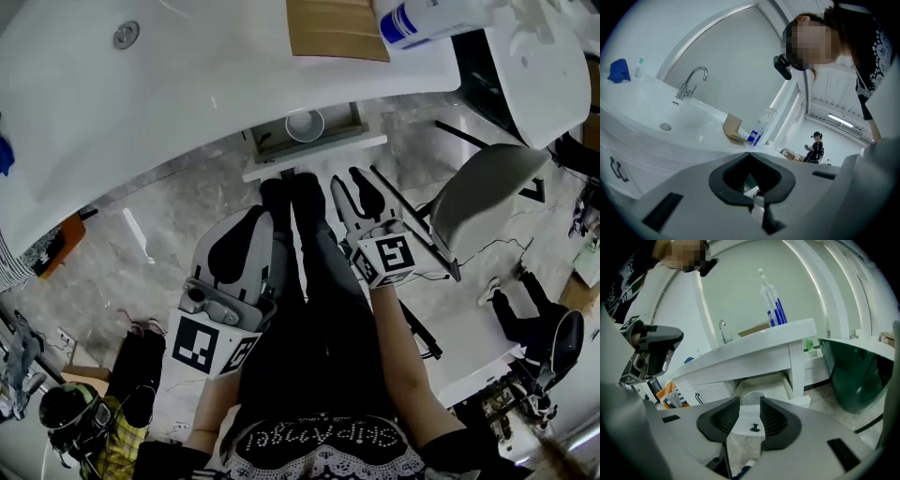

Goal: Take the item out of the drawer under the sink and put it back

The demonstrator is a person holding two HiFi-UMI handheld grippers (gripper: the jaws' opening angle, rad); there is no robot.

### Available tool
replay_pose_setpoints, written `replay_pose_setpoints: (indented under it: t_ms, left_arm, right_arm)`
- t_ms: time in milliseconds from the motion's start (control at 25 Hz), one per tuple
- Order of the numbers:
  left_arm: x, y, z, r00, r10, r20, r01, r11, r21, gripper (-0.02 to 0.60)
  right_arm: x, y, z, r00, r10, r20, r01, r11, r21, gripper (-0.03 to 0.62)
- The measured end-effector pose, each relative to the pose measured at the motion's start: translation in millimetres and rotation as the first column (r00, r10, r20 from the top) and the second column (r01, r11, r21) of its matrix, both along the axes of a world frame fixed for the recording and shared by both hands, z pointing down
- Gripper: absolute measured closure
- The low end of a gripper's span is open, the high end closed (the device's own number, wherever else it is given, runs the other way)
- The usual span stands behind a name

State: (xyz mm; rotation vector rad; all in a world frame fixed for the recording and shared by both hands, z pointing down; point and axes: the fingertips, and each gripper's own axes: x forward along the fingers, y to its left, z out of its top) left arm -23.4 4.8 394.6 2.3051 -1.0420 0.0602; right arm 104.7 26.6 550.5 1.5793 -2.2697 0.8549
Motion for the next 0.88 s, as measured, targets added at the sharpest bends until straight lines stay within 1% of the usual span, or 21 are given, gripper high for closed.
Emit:
replay_pose_setpoints:
  t_ms: [200,320,480,560,720,880]
  left_arm:
    - [-7.9,-3.2,-22.1,1.0,-0.006,0.005,0.006,1.0,0.031,0.577]
    - [-17.0,-4.0,-32.8,0.999,-0.034,0.018,0.033,0.999,0.043,0.577]
    - [-36.0,-6.8,-41.8,0.995,-0.085,0.045,0.083,0.995,0.052,0.577]
    - [-44.9,-10.6,-45.8,0.991,-0.12,0.054,0.116,0.991,0.058,0.577]
    - [-56.3,-18.2,-52.0,0.982,-0.181,0.059,0.177,0.982,0.068,0.577]
    - [-62.7,-21.8,-52.9,0.972,-0.226,0.056,0.223,0.973,0.061,0.577]
  right_arm:
    - [10.2,-25.3,-18.2,0.999,0.002,-0.045,-0.002,1.0,0.01,0.45]
    - [9.7,-45.3,-16.9,0.997,-0.038,-0.069,0.037,0.999,-0.014,0.451]
    - [1.4,-62.5,-5.5,0.992,-0.093,-0.084,0.087,0.993,-0.074,0.451]
    - [-3.0,-70.5,5.6,0.989,-0.113,-0.092,0.101,0.987,-0.122,0.453]
    - [-10.8,-84.7,30.2,0.98,-0.164,-0.11,0.138,0.966,-0.217,0.454]
    - [-18.0,-95.2,49.4,0.965,-0.23,-0.124,0.187,0.939,-0.289,0.454]
